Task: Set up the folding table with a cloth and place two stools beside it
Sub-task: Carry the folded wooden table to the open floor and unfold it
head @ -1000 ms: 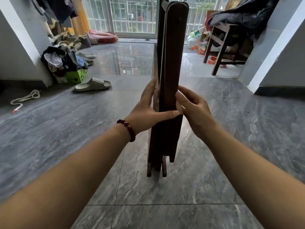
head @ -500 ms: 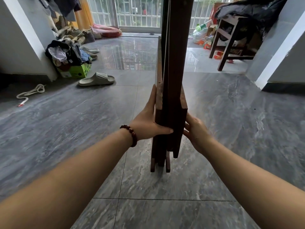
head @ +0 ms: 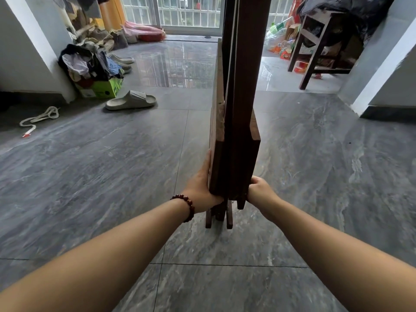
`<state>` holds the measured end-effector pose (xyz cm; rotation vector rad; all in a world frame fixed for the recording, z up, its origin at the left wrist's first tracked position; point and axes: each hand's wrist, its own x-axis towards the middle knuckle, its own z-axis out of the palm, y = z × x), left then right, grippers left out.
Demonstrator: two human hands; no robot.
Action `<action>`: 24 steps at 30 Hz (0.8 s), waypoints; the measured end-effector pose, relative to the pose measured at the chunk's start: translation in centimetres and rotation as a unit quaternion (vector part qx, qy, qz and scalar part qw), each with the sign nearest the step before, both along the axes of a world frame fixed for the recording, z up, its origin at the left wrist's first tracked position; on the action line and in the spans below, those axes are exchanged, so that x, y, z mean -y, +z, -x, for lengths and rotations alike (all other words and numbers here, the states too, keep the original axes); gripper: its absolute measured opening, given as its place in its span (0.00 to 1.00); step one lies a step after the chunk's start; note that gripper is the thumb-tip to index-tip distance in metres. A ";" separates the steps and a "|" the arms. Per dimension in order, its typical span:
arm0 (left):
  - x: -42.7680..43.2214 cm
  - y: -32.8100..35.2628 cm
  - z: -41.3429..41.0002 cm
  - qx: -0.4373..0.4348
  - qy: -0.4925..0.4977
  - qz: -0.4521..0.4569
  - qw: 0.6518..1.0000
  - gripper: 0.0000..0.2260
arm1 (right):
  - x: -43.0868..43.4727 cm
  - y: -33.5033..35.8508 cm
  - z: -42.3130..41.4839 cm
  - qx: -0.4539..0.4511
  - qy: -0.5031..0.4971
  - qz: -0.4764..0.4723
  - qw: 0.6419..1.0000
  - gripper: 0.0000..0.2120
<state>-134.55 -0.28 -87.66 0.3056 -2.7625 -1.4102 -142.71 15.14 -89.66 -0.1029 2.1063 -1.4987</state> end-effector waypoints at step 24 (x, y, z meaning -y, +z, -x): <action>-1.4 -6.3 -0.7 0.109 0.092 -0.022 0.990 0.32 | -0.5 -4.3 -2.6 0.005 0.089 -0.123 0.988 0.05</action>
